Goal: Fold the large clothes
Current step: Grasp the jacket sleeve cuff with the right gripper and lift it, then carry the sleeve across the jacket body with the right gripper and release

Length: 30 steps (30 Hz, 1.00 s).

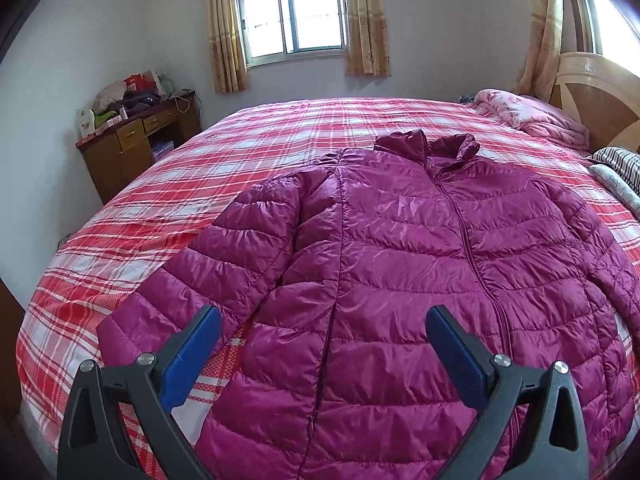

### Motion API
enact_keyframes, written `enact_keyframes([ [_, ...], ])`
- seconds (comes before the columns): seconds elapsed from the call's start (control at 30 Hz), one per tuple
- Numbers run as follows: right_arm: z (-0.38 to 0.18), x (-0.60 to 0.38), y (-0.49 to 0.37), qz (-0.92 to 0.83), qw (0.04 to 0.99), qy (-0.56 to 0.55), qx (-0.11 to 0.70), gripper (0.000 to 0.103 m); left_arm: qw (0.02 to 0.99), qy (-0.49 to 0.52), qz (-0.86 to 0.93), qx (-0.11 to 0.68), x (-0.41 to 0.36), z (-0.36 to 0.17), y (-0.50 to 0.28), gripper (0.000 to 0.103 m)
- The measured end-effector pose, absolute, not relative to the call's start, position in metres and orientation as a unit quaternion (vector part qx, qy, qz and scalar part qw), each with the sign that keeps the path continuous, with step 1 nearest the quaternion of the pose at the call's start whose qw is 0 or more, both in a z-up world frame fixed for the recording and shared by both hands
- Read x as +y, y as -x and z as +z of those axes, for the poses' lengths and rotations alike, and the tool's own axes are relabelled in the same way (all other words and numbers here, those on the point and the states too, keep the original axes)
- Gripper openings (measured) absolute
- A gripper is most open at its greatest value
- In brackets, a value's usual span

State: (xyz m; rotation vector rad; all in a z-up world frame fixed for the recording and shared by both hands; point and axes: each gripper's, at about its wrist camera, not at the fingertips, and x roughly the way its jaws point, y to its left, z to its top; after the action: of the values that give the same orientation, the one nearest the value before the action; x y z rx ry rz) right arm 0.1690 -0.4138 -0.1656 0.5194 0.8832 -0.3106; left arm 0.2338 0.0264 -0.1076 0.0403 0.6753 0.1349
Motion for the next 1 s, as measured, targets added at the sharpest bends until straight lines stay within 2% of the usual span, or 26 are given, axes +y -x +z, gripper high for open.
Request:
enact_keyframes([
  [0.03, -0.167, -0.414, -0.168, -0.143, 0.863, -0.246, 0.418, 0.037, 0.941, -0.02, 0.066, 0.331, 0.027, -0.107, -0.235, 0.102],
  [0.1, -0.166, -0.416, -0.167, -0.14, 0.865, -0.248, 0.412, 0.023, 0.941, -0.02, 0.064, 0.331, 0.028, -0.108, -0.239, 0.102],
  [0.2, -0.154, -0.42, -0.165, -0.152, 0.873, -0.237, 0.399, 0.016, 0.941, -0.026, 0.064, 0.33, 0.028, -0.109, -0.246, 0.102],
  [0.57, -0.07, -0.397, -0.182, -0.184, 0.924, -0.124, 0.312, 0.013, 0.934, -0.013, 0.092, 0.344, 0.054, -0.122, -0.281, 0.102],
  [0.77, -0.016, -0.335, -0.201, -0.151, 0.957, -0.026, 0.247, 0.013, 0.929, 0.008, 0.096, 0.356, 0.071, -0.125, -0.29, 0.102],
  [1.0, 0.012, -0.252, -0.226, -0.088, 0.972, 0.067, 0.206, 0.013, 0.929, 0.017, 0.105, 0.355, 0.088, -0.123, -0.297, 0.102],
])
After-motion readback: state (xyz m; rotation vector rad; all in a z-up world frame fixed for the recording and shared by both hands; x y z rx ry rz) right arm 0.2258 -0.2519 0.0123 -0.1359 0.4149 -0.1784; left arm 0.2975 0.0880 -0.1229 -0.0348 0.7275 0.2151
